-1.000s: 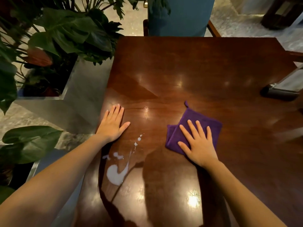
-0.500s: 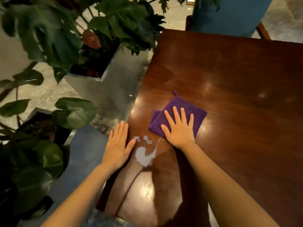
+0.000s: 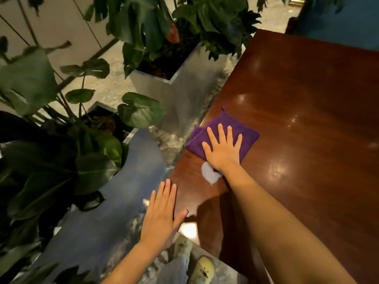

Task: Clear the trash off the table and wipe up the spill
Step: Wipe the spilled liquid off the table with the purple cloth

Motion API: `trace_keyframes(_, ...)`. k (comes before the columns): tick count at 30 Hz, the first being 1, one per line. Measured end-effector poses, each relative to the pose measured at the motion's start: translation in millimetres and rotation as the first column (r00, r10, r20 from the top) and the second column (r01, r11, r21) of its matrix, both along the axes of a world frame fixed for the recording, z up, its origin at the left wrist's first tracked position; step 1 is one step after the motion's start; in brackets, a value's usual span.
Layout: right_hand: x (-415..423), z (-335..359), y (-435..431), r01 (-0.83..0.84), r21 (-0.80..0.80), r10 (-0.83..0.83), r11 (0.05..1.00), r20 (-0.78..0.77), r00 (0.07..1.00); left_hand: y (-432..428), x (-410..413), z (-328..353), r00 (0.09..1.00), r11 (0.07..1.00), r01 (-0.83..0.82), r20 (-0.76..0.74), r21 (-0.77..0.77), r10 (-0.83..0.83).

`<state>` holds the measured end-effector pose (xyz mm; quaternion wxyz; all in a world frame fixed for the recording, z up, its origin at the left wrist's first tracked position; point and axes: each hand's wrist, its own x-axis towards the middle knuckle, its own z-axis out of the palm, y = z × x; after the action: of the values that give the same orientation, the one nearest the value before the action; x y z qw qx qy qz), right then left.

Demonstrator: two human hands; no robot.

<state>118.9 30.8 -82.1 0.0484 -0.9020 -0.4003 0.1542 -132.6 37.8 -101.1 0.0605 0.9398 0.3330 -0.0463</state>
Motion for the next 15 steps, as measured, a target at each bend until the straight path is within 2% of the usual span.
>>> trace_keyframes(9, -34.9, 4.1, -1.5, -0.086, -0.010, 0.085, 0.996, -0.067, 0.994, -5.6, -7.9, 1.6, 1.000, 0.999, -0.009, -0.008, -0.034, 0.009)
trace_keyframes(15, -50.1, 4.0, -18.2, -0.178, -0.010, 0.178, 0.984, -0.047, 0.983, -4.8, -7.1, 3.2, 1.000, 0.995, -0.003, 0.024, -0.097, 0.005)
